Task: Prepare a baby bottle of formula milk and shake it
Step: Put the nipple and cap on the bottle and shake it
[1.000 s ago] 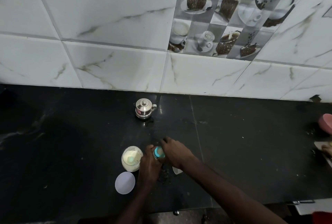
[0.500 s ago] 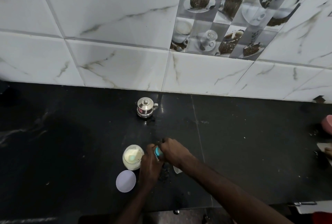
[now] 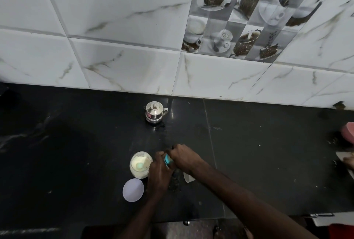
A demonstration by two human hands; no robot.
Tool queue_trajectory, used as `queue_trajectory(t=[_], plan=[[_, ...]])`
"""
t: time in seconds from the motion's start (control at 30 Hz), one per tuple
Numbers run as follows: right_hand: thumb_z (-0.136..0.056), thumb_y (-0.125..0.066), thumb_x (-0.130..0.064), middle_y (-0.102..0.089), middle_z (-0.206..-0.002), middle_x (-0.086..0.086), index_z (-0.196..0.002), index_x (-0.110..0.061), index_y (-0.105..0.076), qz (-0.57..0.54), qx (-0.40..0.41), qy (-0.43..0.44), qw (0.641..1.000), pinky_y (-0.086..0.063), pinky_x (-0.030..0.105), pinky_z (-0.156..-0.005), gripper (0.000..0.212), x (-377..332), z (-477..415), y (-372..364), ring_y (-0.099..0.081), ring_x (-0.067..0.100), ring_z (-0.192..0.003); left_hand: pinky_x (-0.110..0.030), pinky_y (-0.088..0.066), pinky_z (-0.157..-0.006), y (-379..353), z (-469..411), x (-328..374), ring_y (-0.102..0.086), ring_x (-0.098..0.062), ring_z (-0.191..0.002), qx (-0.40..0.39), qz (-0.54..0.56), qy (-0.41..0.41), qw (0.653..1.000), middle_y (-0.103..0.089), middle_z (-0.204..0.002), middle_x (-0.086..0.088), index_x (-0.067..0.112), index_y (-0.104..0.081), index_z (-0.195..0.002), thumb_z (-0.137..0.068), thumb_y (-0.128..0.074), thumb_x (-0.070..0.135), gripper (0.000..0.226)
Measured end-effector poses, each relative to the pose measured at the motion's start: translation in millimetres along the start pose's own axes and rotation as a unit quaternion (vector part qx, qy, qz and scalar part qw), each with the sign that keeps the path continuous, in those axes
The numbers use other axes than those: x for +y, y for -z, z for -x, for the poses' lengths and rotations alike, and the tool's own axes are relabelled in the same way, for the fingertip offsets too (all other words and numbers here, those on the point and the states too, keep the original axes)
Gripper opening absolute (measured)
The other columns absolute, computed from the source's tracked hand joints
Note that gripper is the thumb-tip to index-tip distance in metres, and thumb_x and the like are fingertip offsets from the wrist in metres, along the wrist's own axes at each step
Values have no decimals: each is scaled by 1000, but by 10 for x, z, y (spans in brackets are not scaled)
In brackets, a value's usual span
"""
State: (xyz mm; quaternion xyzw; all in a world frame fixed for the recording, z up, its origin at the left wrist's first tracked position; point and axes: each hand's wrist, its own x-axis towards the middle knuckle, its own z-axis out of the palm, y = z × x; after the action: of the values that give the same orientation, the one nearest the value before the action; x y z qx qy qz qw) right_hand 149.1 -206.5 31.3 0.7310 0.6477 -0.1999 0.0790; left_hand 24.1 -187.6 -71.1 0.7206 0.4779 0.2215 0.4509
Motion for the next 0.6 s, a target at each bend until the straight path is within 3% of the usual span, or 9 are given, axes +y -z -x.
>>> queue_trajectory(t=[0.1, 0.2, 0.33, 0.4, 0.47, 0.6], plan=[[-86, -67, -12, -71, -97, 21, -95, 0, -71, -16, 5, -34, 999, -55, 41, -73, 15, -35, 29, -16, -70, 40, -87, -39, -58, -77, -1, 4, 5, -71, -17, -90, 6, -10, -6, 1000, -71, -101, 0, 22, -49, -117, -86, -78, 35, 44], [-86, -64, -9, -71, -97, 22, -95, 1, -71, -27, 23, -57, 998, -53, 41, -74, 15, -84, 55, -86, -70, 41, -88, -32, -55, -78, -15, 1, -19, -71, -24, -95, -10, -10, 8, 1000, -69, -102, -1, 20, -49, -121, -91, -74, 27, 40], [-87, -66, -12, -73, -101, 20, -99, -1, -71, -57, 33, -100, 993, -54, 41, -78, 17, -82, 61, -92, -70, 39, -94, -42, -58, -78, -28, 1, -14, -72, -23, -92, 0, -11, 18, 1000, -72, -103, -2, 23, -46, -119, -85, -79, 30, 47], [-87, -72, -22, -71, -109, 21, -111, -3, -67, -94, 22, -124, 988, -55, 43, -82, 31, 59, 96, -138, -69, 40, -101, -39, -57, -77, -22, 4, 26, -72, -22, -92, 8, -6, 35, 999, -72, -103, 0, 26, -46, -116, -82, -81, 29, 49], [-78, -83, -39, -69, -120, 17, -130, -11, -58, -153, 14, -150, 977, -58, 43, -87, 64, 302, 205, -232, -68, 37, -107, -38, -58, -78, -34, 2, 34, -72, -21, -92, 11, -3, 32, 999, -70, -103, 0, 23, -48, -116, -82, -81, 27, 48], [-75, -85, -25, -55, -142, 15, -149, -16, -40, -124, -26, -169, 977, -50, 41, -103, 88, 721, 489, -491, -56, 36, -128, -38, -61, -79, -25, 26, 29, -71, -19, -94, 12, -36, 22, 999, -70, -106, 0, 18, -49, -123, -79, -86, 29, 59]])
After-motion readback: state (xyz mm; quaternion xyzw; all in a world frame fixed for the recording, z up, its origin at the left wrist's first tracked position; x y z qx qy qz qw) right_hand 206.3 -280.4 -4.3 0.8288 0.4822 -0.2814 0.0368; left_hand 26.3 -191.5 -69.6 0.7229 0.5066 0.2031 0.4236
